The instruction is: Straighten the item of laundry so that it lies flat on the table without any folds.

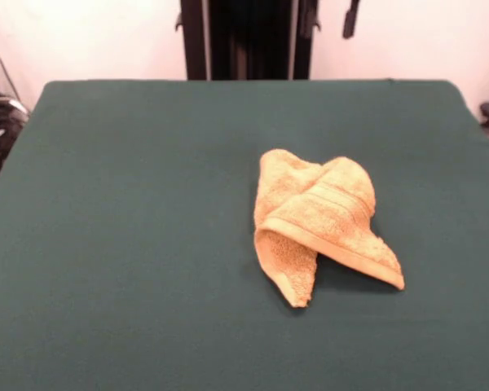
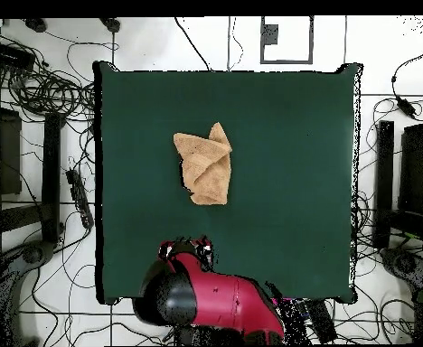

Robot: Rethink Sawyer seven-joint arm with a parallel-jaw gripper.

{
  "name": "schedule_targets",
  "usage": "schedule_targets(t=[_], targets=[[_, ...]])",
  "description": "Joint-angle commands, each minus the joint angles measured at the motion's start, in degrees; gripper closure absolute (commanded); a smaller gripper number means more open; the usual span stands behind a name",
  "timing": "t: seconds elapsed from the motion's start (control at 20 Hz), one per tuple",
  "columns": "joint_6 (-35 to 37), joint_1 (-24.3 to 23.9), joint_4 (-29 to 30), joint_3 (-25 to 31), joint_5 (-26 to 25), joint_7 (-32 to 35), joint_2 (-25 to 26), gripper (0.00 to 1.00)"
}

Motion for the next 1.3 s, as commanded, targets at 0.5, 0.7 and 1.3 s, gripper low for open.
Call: schedule_targets(t=[0.5,0.7,1.3], targets=[[6.01,2.71,-7.46,2.23,2.02,9.22,8.89,0.0],[9.26,3.8,-12.45,0.95,2.36,9.14,10.23,0.0],[15.95,4.14,-21.9,0.97,1.97,8.99,12.93,0.0]])
